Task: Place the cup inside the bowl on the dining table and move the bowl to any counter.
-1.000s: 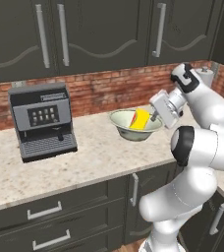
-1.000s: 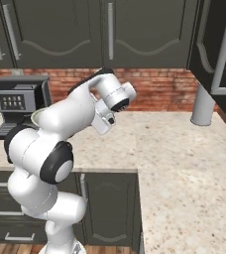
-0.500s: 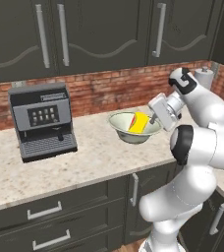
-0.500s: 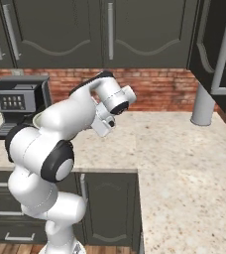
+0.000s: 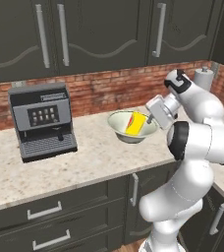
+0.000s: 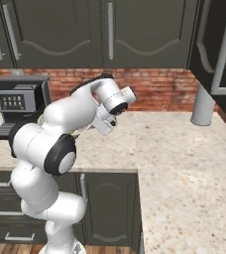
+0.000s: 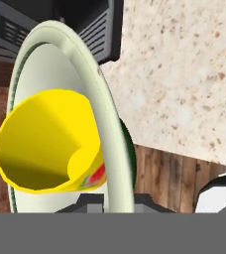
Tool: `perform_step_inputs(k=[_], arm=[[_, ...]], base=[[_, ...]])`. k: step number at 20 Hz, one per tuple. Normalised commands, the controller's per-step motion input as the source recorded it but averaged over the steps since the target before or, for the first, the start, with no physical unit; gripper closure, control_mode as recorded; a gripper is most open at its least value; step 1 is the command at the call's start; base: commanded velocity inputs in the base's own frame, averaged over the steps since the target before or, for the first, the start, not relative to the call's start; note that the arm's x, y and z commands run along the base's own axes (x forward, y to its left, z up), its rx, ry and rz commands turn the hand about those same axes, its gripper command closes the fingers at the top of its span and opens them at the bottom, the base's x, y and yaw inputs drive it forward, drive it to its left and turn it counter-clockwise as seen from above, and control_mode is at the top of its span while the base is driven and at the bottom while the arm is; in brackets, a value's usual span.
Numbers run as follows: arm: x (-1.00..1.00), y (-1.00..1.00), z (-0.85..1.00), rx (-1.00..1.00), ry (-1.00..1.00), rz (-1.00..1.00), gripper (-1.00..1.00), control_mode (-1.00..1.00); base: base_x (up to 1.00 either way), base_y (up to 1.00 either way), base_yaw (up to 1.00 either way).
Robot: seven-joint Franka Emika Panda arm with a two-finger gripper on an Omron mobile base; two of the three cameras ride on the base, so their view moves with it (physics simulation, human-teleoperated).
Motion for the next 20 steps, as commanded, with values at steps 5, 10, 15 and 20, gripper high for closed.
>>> perform_step_inputs(k=[5,10,15,20], arm=[[0.11,0.00,-0.30,-0.03,-0.12,0.00,1.00,-1.00],[0.05,0.00,-0.31,-0.06,-0.09,0.00,1.00,-1.00],[0.13,0.00,-0.10,-0.04,-0.05,0.00,1.00,-1.00],[0.30,0.00,-0.02,-0.01,-0.01,0.00,1.00,-1.00]], base=[[0.00,0.00,0.00],[0.00,0.00,0.00],[0.00,0.00,0.00],[0.00,0.00,0.00]])
